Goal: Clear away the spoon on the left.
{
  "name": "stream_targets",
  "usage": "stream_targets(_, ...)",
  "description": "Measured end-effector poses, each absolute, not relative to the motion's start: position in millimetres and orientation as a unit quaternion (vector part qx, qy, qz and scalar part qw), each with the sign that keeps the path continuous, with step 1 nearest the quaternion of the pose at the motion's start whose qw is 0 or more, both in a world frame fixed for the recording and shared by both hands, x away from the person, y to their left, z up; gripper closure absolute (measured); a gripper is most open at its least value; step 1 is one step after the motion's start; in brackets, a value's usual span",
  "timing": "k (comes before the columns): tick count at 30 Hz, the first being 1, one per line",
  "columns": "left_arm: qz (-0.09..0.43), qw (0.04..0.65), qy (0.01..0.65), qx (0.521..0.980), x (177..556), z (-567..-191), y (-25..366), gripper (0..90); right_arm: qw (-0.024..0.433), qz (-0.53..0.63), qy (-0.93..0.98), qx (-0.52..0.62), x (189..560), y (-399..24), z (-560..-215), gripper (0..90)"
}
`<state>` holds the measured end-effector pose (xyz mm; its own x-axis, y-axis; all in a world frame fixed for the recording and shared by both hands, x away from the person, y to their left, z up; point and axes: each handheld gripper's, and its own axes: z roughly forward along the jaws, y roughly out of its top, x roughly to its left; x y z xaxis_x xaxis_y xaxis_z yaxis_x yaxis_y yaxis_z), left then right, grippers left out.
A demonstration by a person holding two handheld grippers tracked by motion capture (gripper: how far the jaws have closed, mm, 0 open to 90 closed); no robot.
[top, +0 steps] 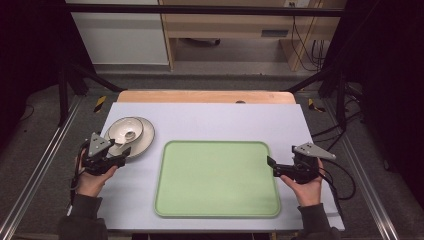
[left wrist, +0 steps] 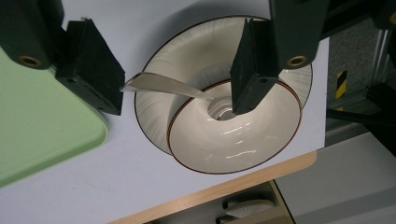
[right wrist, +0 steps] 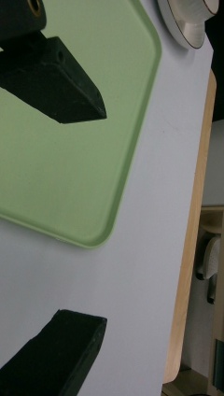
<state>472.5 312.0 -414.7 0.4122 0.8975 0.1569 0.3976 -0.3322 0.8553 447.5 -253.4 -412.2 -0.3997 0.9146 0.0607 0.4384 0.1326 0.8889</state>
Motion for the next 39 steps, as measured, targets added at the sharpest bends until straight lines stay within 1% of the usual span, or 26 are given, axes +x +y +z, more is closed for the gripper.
stream_targets(5,0.328,0.381,0.434,0.748,473.1,-416.6,313.5,45.1,0.263,0.449,0.708,0.478,448.3,-252.7,-413.2,3.2)
stream_targets(6,0.328,0.38,0.434,0.748,473.7,-416.9,313.9,45.1,0.263,0.448,0.708,0.478,448.6,-252.5,-413.5,3.2)
stream_targets(7,0.326,0.381,0.434,0.748,474.4,-417.7,313.8,48.6,0.262,0.445,0.71,0.479,449.0,-251.8,-414.2,3.2)
stream_targets(9,0.325,0.38,0.434,0.749,474.9,-418.1,313.6,51.5,0.262,0.445,0.71,0.479,449.2,-251.4,-414.5,3.2)
stream_targets(10,0.325,0.38,0.433,0.75,475.5,-418.5,313.2,51.5,0.261,0.445,0.71,0.479,449.5,-250.9,-414.9,3.2)
stream_targets(11,0.327,0.379,0.431,0.75,476.2,-418.9,312.3,54.9,0.261,0.443,0.712,0.479,450.1,-250.4,-415.6,3.2)
stream_targets(15,0.329,0.38,0.429,0.75,476.9,-418.9,311.0,60.0,0.26,0.441,0.713,0.479,450.4,-249.8,-416.0,3.2)
stream_targets(18,0.331,0.379,0.428,0.751,477.3,-418.9,309.4,61.9,0.26,0.441,0.713,0.48,450.5,-249.7,-416.0,3.2)
stream_targets(20,0.333,0.377,0.427,0.751,477.2,-418.3,308.6,65.8,0.26,0.44,0.713,0.48,450.5,-249.8,-416.0,3.2)
stream_targets(25,0.335,0.379,0.429,0.749,476.2,-416.7,308.7,70.1,0.26,0.438,0.714,0.48,450.7,-249.7,-416.4,3.1)
stream_targets(30,0.34,0.376,0.433,0.746,474.3,-415.0,309.0,77.0,0.259,0.438,0.715,0.479,450.8,-249.7,-416.6,3.2)
stream_targets(39,0.35,0.36,0.438,0.746,472.6,-414.2,308.4,83.2,0.258,0.435,0.717,0.479,450.9,-249.5,-416.8,3.2)
